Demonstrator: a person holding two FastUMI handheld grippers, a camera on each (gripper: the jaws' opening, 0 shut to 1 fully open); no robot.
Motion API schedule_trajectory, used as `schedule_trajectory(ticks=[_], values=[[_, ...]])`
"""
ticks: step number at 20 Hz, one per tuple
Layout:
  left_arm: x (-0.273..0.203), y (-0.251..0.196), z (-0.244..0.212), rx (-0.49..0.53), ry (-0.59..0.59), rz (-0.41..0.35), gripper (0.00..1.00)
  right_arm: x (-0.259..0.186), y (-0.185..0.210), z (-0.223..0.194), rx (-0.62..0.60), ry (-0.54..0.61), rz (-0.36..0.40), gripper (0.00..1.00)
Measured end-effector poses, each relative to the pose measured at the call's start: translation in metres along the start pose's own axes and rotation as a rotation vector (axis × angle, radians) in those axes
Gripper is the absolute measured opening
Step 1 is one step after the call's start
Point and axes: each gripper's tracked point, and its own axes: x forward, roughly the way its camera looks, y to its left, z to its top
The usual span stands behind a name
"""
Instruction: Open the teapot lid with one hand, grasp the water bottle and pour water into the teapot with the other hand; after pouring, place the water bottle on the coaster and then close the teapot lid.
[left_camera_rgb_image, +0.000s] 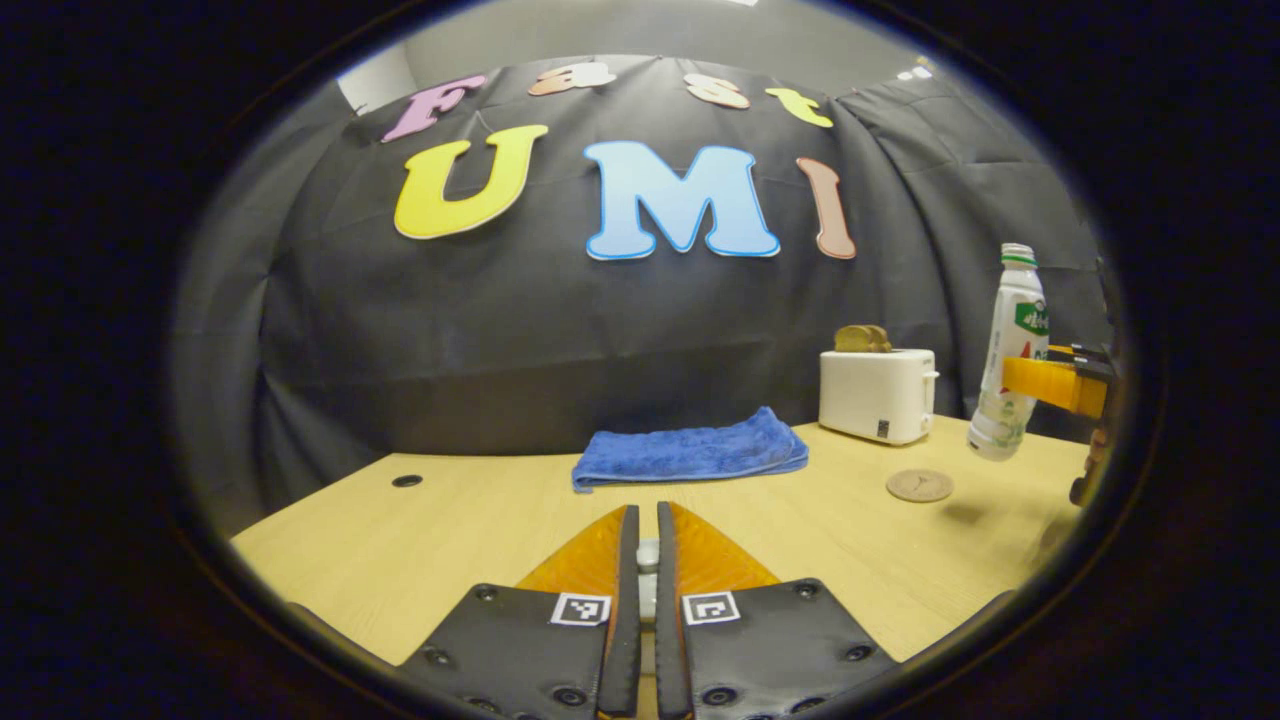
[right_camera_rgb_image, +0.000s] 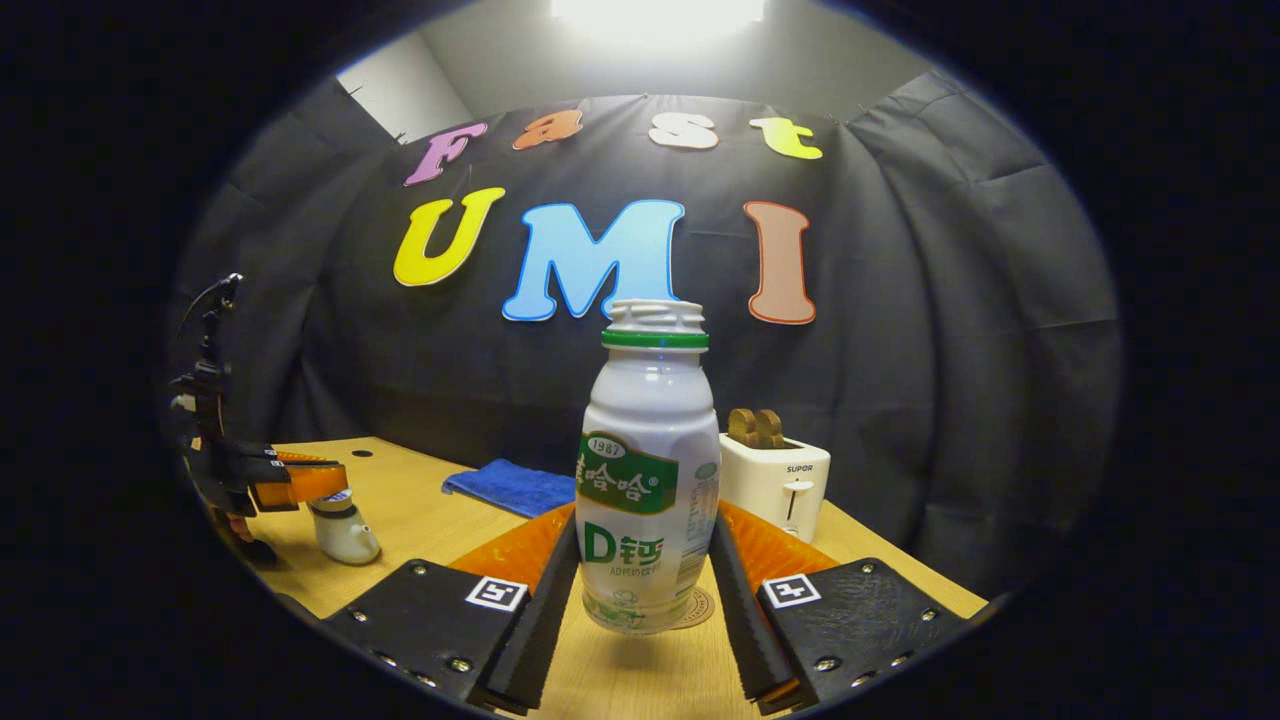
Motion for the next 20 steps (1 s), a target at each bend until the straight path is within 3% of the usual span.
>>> schedule_trajectory(ticks=[3, 13, 15, 16, 17, 18, 19, 20], values=[[0.002, 0.003, -0.006, 0.011, 0.019, 0.012, 0.17, 0.001, -0.001, -0.002, -0.005, 0.01, -0.002, 0.71], [0.008, 0.005, -0.019, -0.037, 0.049, 0.01, 0.12, 0.016, -0.005, -0.011, -0.009, 0.06, -0.018, 0.71], [0.006, 0.003, -0.023, -0.048, 0.06, -0.002, 0.17, 0.023, -0.004, -0.009, 0.023, 0.069, -0.013, 0.71], [0.007, 0.004, -0.024, -0.054, 0.058, -0.003, 0.25, 0.027, -0.002, -0.01, 0.037, 0.076, -0.011, 0.71], [0.006, 0.003, -0.022, -0.059, 0.057, -0.009, 0.2, 0.029, -0.002, -0.01, 0.038, 0.081, -0.011, 0.71], [0.005, 0.004, -0.022, -0.066, 0.052, -0.006, 0.25, 0.031, -0.004, -0.011, 0.029, 0.085, -0.016, 0.71], [0.005, 0.007, -0.016, -0.065, 0.039, 0.004, 0.2, 0.033, -0.006, -0.01, 0.019, 0.086, -0.02, 0.71], [0.001, 0.009, -0.008, -0.066, 0.016, 0.009, 0.33, 0.036, -0.006, -0.009, 0.011, 0.086, -0.02, 0.71]])
